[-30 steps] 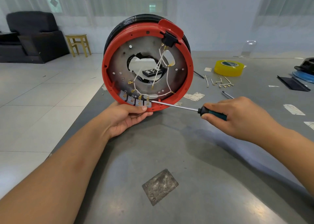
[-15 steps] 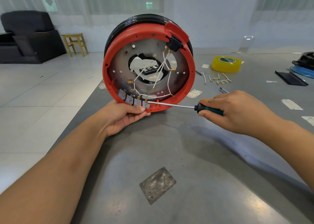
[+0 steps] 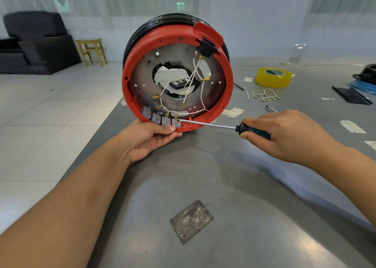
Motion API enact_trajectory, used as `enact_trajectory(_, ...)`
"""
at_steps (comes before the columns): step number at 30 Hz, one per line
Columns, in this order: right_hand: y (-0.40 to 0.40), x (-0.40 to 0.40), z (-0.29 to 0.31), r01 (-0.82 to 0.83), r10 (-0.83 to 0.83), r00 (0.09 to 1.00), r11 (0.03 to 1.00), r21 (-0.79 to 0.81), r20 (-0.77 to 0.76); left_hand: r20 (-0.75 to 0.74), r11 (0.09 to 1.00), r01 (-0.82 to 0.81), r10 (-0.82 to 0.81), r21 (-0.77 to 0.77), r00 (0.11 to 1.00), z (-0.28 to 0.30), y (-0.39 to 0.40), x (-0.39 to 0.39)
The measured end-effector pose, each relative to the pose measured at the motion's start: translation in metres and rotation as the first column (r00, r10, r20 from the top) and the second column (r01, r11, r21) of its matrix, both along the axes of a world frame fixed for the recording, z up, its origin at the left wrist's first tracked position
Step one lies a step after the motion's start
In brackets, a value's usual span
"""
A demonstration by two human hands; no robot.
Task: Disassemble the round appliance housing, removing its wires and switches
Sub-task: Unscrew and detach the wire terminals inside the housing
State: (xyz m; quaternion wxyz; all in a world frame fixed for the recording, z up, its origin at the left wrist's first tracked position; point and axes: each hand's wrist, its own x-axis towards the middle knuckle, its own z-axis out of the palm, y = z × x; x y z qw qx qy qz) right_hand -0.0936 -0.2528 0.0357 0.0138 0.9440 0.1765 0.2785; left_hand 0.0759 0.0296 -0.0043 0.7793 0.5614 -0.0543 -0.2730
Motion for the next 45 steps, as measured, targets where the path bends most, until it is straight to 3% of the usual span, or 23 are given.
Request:
enact_trajectory(9, -0.001, -0.001, 0.0, 0.041, -0.04, 0.999, 0.997, -0.067, 0.02, -0.004, 1.0, -0.006, 0.006, 0.001, 1.0, -0.001, 0.0, 0.001)
enact_trajectory(45, -0.012, 0.006, -0.023, 0.011, -0.011, 1.0, 0.996, 0.084, -0.003, -0.034, 0.999, -0.032, 0.031, -0.027, 0.999, 0.001, 0.0, 0.0)
